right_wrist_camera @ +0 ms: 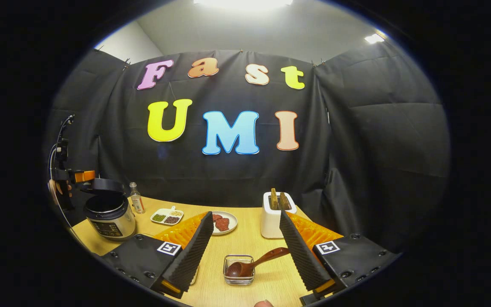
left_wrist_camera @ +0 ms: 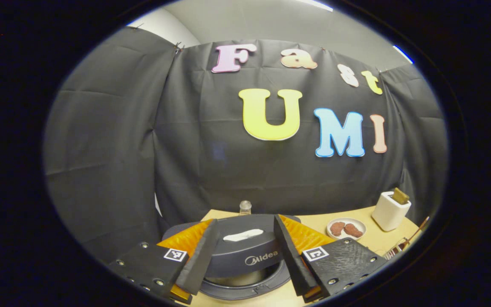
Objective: Close the left gripper, press the button to open the rice cooker; take a wooden spoon from the chopstick holder with the right hand, scoop a spoonful of rice and pour it into the rice cooker, then put the wooden spoon back into the chopstick holder.
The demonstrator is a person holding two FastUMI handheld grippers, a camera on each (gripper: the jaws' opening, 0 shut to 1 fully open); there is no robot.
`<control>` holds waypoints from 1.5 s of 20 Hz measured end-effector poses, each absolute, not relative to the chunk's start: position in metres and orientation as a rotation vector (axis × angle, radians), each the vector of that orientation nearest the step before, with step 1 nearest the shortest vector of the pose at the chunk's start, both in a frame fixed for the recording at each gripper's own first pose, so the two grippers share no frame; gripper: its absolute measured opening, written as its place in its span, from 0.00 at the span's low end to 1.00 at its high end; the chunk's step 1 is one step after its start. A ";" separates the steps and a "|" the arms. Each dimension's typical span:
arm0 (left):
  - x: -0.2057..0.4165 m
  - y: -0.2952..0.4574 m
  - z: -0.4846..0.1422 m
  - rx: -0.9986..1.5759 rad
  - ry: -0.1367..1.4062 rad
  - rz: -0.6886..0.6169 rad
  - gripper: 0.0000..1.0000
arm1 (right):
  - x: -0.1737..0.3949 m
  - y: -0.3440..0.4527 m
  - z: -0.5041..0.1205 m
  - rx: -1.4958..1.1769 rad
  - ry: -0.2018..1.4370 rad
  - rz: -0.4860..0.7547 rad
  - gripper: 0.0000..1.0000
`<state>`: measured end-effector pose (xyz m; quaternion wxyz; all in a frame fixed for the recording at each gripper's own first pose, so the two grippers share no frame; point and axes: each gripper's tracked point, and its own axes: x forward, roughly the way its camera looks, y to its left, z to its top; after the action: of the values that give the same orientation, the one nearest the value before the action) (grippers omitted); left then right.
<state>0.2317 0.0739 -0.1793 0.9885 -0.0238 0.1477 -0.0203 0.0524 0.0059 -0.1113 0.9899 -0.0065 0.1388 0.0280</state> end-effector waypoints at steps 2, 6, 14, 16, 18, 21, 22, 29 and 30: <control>0.224 0.070 -0.192 -0.053 0.312 -0.042 0.83 | 0.052 0.008 -0.110 -0.009 0.279 0.063 0.99; 0.211 0.066 -0.222 -0.054 0.348 -0.039 0.82 | 0.052 0.011 -0.111 -0.016 0.282 0.081 0.98; 0.197 0.060 -0.260 -0.018 0.368 -0.035 0.83 | 0.053 0.011 -0.110 -0.011 0.283 0.085 0.99; 0.194 0.058 -0.269 0.001 0.386 -0.035 0.83 | 0.053 0.012 -0.111 -0.011 0.283 0.085 0.99; 0.194 0.058 -0.268 0.009 0.373 -0.030 0.85 | 0.053 0.011 -0.113 -0.014 0.285 0.084 0.94; 0.192 0.058 -0.271 0.002 0.381 -0.025 0.85 | 0.056 0.010 -0.113 0.004 0.280 0.074 0.98; 0.191 0.058 -0.272 0.003 0.382 -0.024 0.83 | 0.055 0.010 -0.113 0.013 0.282 0.071 0.99; 0.185 0.056 -0.282 -0.003 0.311 0.009 0.85 | 0.058 0.018 -0.121 0.031 0.291 0.083 0.99; 0.188 0.058 -0.279 0.003 0.314 0.013 0.87 | 0.060 0.018 -0.119 0.031 0.288 0.084 0.94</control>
<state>0.1879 0.0576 -0.2790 0.9877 0.0014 0.1565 0.0067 0.0598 0.0183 -0.1193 0.9886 0.0156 0.1436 0.0421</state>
